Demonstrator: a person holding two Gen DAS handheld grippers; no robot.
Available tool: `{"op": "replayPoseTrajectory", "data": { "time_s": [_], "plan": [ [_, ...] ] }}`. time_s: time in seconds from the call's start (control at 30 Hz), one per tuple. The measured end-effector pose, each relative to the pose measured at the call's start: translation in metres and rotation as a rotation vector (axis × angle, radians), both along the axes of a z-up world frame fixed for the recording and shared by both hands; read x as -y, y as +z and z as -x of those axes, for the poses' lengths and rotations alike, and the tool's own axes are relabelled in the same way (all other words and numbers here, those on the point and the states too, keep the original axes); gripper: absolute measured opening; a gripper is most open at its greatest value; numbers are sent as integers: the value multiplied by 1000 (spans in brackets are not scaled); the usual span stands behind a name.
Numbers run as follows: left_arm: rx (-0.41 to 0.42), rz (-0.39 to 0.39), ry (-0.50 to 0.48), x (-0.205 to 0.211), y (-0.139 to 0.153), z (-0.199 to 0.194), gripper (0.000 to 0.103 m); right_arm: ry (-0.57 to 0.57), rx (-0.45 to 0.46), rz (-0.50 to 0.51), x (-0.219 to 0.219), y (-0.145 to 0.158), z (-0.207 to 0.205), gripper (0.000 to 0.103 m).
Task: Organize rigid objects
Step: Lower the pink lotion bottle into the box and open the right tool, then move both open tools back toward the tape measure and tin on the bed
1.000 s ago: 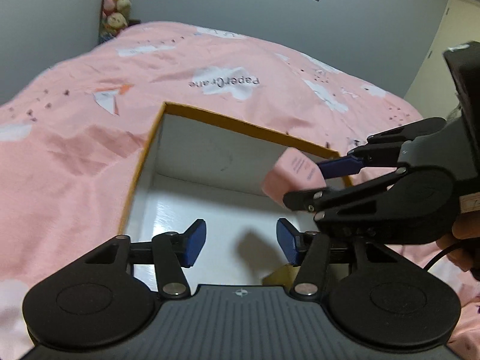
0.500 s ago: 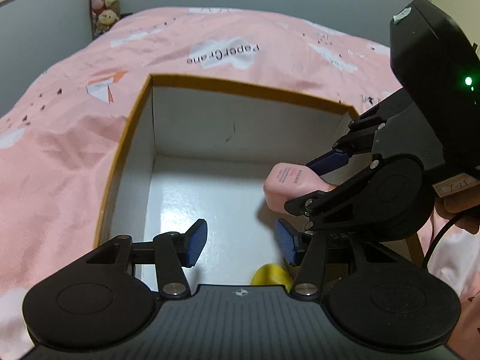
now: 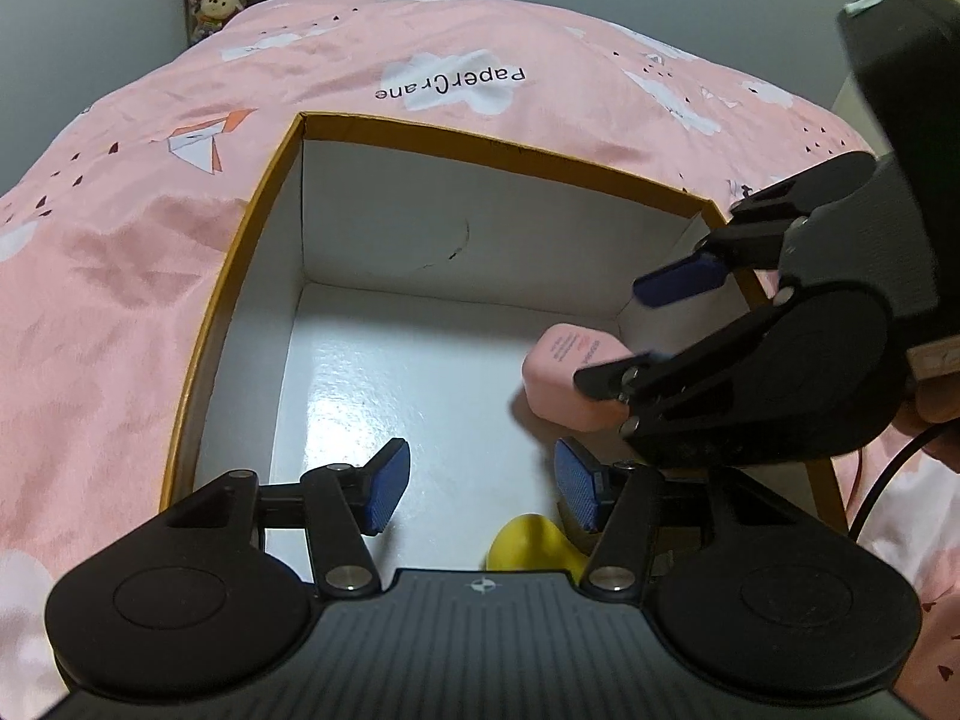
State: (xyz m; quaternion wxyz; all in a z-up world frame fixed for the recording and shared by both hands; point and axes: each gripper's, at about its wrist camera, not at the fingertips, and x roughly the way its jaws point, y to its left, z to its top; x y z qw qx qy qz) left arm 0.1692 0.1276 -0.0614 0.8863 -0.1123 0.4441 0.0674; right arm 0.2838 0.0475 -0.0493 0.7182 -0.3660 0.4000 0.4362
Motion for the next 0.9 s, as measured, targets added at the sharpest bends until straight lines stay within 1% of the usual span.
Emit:
{"op": "replayPoseTrajectory", "data": {
  "time_s": [0.1,0.27,0.4,0.53,0.7,0.8,0.87,0.9],
  "plan": [
    [11,1,14,0,4,3,67,-34,18,-33,5,12,1,55],
    [38,14,41,0,13,9,67,-105,8,-99,22,32,4,54],
    [62,25,38,3,22,16,66,-140,-2,-130,36,43,15,45],
    [95,26,30,9,32,22,66,-184,7,-171,54,52,25,45],
    [176,35,-19,26,48,29,66,-283,53,-281,89,65,43,45],
    [220,39,-66,42,56,29,66,-352,84,-339,113,69,54,47],
    [236,42,-101,54,59,27,66,-414,113,-374,132,69,60,52],
    [238,42,-119,60,59,26,66,-446,125,-389,142,68,62,56]
  ]
}}
